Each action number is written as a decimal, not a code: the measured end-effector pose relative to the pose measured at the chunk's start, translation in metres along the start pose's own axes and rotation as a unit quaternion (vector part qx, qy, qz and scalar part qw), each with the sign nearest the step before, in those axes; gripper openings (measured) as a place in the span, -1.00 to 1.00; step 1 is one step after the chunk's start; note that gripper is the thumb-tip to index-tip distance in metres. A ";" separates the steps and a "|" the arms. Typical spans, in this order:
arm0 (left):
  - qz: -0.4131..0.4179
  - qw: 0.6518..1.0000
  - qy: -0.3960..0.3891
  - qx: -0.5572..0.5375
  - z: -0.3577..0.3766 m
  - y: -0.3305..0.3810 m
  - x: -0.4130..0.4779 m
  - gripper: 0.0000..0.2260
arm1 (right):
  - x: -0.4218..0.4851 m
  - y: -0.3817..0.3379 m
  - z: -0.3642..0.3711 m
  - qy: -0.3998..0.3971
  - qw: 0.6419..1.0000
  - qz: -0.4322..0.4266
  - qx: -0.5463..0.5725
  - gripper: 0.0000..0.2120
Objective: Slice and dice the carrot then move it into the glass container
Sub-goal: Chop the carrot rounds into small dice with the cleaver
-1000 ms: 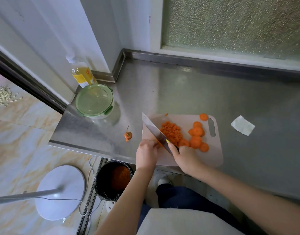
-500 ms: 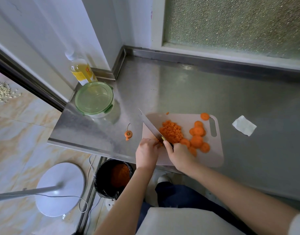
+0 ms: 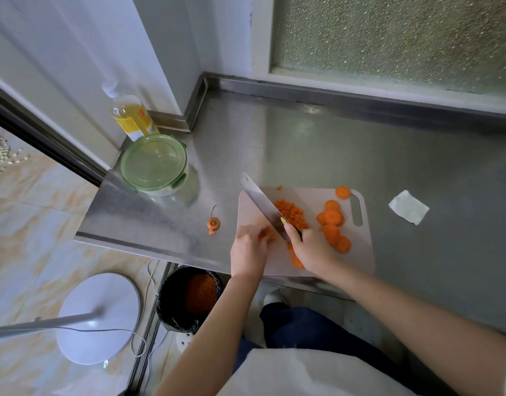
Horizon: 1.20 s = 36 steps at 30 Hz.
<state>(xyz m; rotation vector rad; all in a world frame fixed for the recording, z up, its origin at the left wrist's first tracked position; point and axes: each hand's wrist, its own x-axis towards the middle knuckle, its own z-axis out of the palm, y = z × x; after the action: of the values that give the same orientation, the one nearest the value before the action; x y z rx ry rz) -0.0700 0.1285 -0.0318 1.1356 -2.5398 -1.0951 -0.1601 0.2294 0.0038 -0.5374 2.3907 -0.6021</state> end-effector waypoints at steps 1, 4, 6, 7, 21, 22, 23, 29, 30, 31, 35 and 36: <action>-0.001 1.000 -0.002 -0.004 -0.001 0.000 0.000 -0.85 | -0.001 0.000 0.000 -0.004 1.000 0.003 0.002 -0.41; 0.008 1.000 -0.003 -0.015 -0.004 0.001 -0.001 -0.84 | -0.006 -0.001 -0.004 -0.008 1.000 0.002 0.003 -0.44; 0.010 1.000 -0.006 -0.020 -0.005 0.000 -0.001 -0.83 | -0.010 -0.002 -0.006 -0.008 1.000 -0.002 0.003 -0.44; 0.012 1.000 -0.009 -0.016 -0.006 0.000 -0.002 -0.82 | -0.012 -0.003 -0.007 -0.009 1.000 -0.005 0.002 -0.43; -0.005 1.000 -0.010 0.012 -0.002 -0.001 -0.001 -0.87 | -0.023 0.002 -0.003 -0.027 0.999 -0.016 -0.025 -0.40; -0.007 1.000 -0.010 0.012 -0.002 0.000 -0.001 -0.87 | -0.024 0.002 -0.003 -0.028 0.999 -0.015 -0.027 -0.40; -0.009 1.000 -0.009 0.013 -0.002 0.000 -0.001 -0.87 | -0.024 0.002 -0.002 -0.028 0.999 -0.014 -0.032 -0.40; -0.022 1.000 -0.009 0.003 -0.002 0.002 0.001 -0.85 | -0.020 -0.001 0.004 -0.011 0.997 -0.024 -0.067 -0.40; -0.023 1.000 -0.009 0.001 -0.003 0.003 0.001 -0.86 | -0.020 -0.002 0.005 -0.007 0.997 -0.022 -0.078 -0.39; -0.025 1.000 -0.009 0.000 -0.003 0.003 0.001 -0.86 | -0.019 -0.003 0.006 -0.006 0.996 -0.020 -0.087 -0.39; -0.019 1.000 -0.004 -0.002 -0.003 0.004 0.002 -0.87 | -0.019 -0.004 0.012 0.000 0.995 -0.021 -0.098 -0.39; -0.016 1.000 -0.004 -0.003 -0.004 0.004 0.002 -0.87 | -0.020 -0.004 0.013 0.005 0.995 -0.023 -0.099 -0.39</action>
<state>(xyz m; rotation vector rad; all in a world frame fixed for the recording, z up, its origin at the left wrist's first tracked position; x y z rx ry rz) -0.0719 0.1269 -0.0271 1.1761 -2.5313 -1.1144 -0.1361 0.2329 0.0057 -0.6765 2.4685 -0.3898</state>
